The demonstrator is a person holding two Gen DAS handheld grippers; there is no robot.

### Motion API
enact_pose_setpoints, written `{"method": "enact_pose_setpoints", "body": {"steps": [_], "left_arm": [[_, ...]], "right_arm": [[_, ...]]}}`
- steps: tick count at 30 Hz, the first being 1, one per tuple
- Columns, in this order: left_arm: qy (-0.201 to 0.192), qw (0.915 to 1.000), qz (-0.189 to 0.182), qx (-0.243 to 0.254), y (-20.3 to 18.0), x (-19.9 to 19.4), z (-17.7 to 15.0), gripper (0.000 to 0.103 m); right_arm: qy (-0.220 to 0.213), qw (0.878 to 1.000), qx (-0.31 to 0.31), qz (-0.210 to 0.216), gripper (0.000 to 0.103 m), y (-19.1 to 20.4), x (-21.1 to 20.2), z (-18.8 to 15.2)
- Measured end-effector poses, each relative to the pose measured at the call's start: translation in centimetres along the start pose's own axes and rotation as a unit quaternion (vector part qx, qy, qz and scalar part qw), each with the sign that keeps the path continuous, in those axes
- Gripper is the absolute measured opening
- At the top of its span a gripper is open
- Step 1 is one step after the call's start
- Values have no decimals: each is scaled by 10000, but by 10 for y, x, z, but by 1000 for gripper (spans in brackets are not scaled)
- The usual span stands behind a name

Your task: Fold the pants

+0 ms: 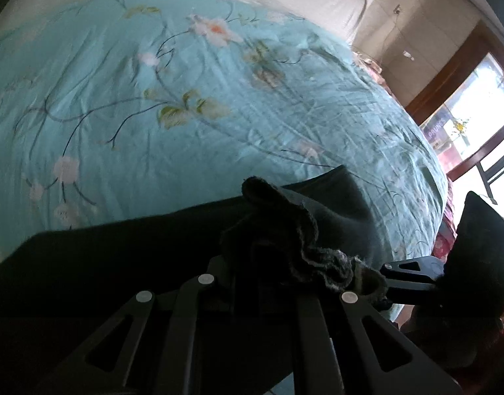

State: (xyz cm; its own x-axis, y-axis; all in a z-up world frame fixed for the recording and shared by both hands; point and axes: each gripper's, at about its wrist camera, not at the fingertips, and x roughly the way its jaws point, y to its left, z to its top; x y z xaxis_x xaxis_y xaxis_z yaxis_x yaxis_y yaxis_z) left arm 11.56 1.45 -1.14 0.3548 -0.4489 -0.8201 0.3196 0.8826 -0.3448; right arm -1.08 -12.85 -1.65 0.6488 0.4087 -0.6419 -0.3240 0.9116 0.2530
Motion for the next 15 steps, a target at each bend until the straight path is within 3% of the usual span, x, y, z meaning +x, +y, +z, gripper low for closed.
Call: {"method": "enact_pose_setpoints", "body": {"steps": [6, 11, 15], "left_arm": [[-123, 9994, 143, -286, 17, -8, -7, 7], [-299, 9973, 287, -605, 32, -24, -16, 9], [-455, 9935, 439, -949, 43, -38, -27, 14]], "right_arm": [[154, 9998, 127, 56, 22, 0, 9, -3], [220, 9995, 90, 203, 43, 10, 11, -5], [306, 9992, 46, 271, 43, 19, 14, -5]]}}
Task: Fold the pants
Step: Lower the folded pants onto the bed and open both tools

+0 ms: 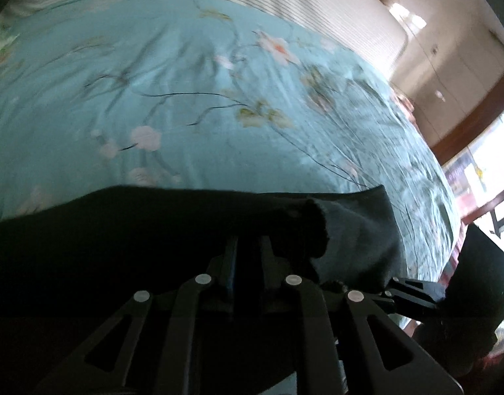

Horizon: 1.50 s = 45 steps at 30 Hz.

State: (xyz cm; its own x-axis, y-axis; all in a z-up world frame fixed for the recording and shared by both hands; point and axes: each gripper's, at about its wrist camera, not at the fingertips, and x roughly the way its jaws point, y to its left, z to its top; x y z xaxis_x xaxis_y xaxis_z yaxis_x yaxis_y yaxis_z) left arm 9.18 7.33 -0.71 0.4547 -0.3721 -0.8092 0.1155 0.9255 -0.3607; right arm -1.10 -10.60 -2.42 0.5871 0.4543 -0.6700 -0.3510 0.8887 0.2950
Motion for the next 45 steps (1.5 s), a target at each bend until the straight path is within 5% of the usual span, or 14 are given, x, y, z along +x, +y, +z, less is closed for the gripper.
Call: {"method": "enact_pose_setpoints", "body": {"steps": [4, 17, 25, 40, 45], "left_arm": [[-153, 9990, 99, -403, 18, -16, -12, 27], [-677, 9859, 513, -1444, 69, -78, -63, 36], [-991, 9648, 1061, -2192, 115, -120, -107, 36], [-1294, 9141, 1246, -3635, 193, -163, -156, 55], [-1286, 9086, 1115, -3814, 208, -162, -154, 55]], "right_arm": [[29, 10000, -48, 62, 43, 8, 0, 3], [-148, 9983, -483, 295, 45, 38, 1, 37], [-57, 9965, -671, 496, 53, 55, 27, 55], [604, 9876, -1114, 930, 56, 98, 96, 94], [783, 9829, -1323, 1009, 56, 111, 120, 112]]}}
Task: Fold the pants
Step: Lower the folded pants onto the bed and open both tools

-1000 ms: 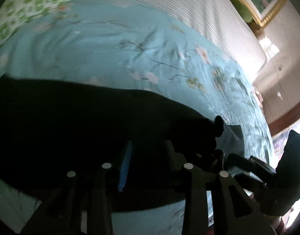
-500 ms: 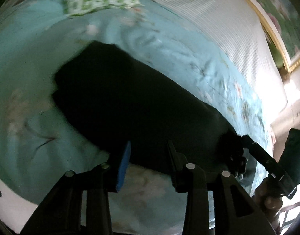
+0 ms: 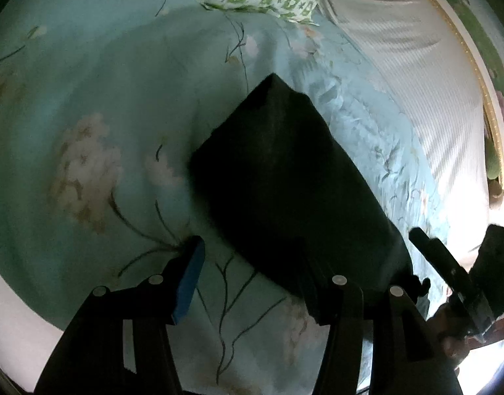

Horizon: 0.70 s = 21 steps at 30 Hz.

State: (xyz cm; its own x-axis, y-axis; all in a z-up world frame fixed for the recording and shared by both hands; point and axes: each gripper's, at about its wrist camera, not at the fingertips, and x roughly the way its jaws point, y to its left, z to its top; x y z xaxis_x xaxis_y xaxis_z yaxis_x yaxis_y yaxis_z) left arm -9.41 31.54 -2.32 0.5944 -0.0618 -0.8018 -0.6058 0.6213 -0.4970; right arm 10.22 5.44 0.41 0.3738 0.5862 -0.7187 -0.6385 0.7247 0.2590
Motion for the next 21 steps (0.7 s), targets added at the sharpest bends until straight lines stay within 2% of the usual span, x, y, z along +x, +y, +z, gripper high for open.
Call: {"method": "enact_pose_setpoints", "body": {"steps": [9, 17, 21], "left_arm": [[-33, 9998, -61, -178, 4, 11, 16, 56], [-100, 9996, -140, -240, 6, 15, 19, 55], [-165, 9997, -55, -183, 5, 17, 20, 45]], "right_arm": [[503, 9978, -382, 205, 56, 4, 58, 44], [1193, 9862, -1042, 482, 56, 21, 121, 66], [1628, 9759, -1350, 535, 56, 32, 152, 72]]}}
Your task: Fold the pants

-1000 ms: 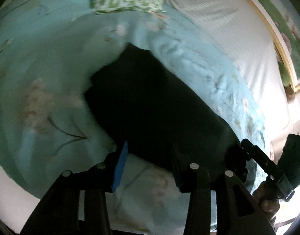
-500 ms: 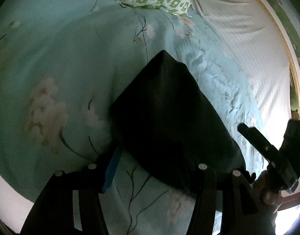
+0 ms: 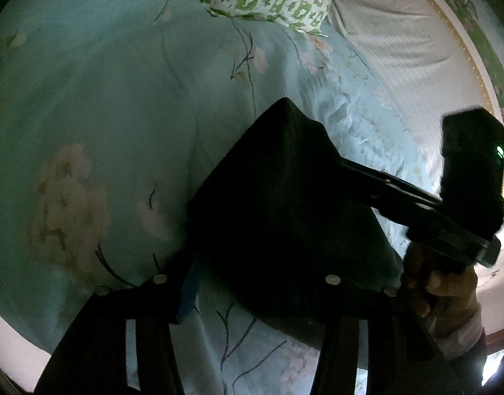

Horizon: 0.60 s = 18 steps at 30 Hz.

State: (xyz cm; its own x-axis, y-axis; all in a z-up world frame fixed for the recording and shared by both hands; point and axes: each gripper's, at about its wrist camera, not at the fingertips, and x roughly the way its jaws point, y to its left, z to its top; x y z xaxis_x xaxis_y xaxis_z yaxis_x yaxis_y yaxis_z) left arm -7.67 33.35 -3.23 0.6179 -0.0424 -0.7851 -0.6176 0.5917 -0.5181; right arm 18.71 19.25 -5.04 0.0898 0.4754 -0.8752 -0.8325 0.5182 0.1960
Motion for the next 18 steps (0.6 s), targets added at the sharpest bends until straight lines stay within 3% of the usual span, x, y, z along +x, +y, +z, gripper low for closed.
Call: {"method": "enact_pose_setpoints", "body": {"steps": [3, 5, 8, 18], "left_arm": [[-31, 10000, 40, -4, 2, 0, 2, 31], [-32, 10000, 13, 12, 2, -2, 3, 25], [-91, 9998, 20, 155, -6, -8, 1, 20], [-496, 9952, -431, 731, -59, -60, -8, 18]], "right_arm": [[267, 9995, -72, -121, 51, 1, 17, 2], [237, 9996, -96, -91, 33, 3, 17, 1], [107, 9998, -112, -120, 24, 8, 10, -2], [-937, 9955, 128, 8, 20, 19, -71, -19]]}}
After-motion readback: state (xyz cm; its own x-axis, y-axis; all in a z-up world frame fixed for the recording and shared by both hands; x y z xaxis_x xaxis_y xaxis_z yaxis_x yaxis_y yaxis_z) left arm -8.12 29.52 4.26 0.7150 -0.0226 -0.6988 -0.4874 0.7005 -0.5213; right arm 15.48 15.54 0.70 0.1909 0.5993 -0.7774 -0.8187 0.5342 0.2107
